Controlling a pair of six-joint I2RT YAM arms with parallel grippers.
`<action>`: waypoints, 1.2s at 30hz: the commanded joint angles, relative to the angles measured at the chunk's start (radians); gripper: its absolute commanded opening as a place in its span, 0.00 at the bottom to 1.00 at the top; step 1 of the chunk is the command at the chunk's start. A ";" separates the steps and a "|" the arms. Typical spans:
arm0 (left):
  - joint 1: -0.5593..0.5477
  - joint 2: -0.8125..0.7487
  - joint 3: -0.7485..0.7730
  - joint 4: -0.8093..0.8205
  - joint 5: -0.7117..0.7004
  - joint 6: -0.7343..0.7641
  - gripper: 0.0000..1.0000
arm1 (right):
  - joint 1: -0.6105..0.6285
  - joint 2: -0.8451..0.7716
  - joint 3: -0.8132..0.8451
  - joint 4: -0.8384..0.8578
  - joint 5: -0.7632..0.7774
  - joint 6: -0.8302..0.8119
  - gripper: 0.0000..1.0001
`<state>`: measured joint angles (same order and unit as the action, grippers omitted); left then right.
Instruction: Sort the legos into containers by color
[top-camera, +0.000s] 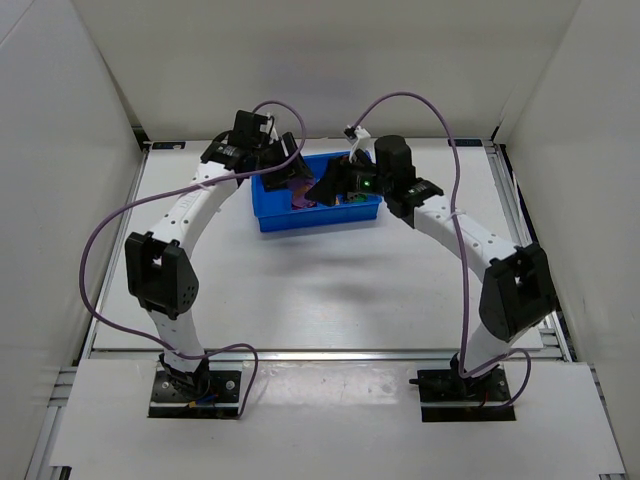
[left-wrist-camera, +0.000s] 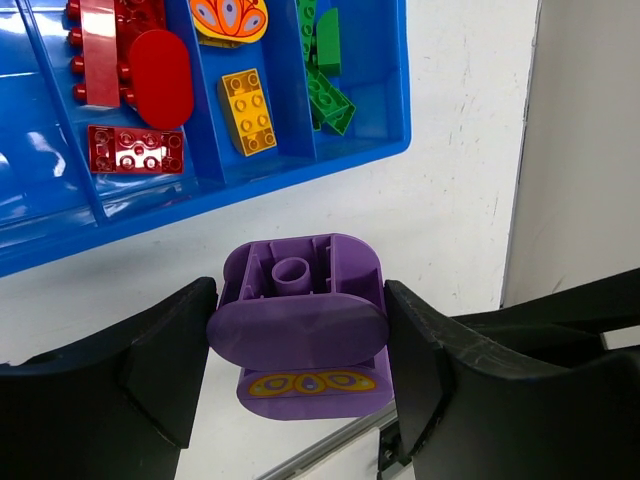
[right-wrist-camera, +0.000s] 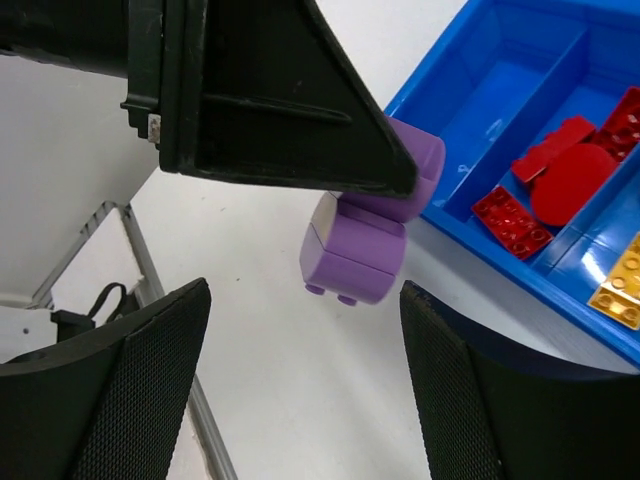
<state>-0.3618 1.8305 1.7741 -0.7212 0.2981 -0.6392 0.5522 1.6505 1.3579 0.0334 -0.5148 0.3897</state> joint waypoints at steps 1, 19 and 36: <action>0.000 -0.080 -0.011 0.023 0.027 -0.011 0.10 | 0.011 0.028 0.044 0.039 -0.022 0.029 0.80; -0.006 -0.119 -0.051 0.036 0.041 -0.007 0.10 | 0.011 0.138 0.113 0.063 -0.004 0.083 0.62; 0.009 -0.079 0.028 0.080 -0.207 0.052 0.10 | 0.020 0.048 -0.002 0.048 -0.099 0.008 0.00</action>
<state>-0.3706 1.7821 1.7390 -0.6704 0.1699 -0.6079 0.5663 1.7802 1.3823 0.0528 -0.5724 0.4442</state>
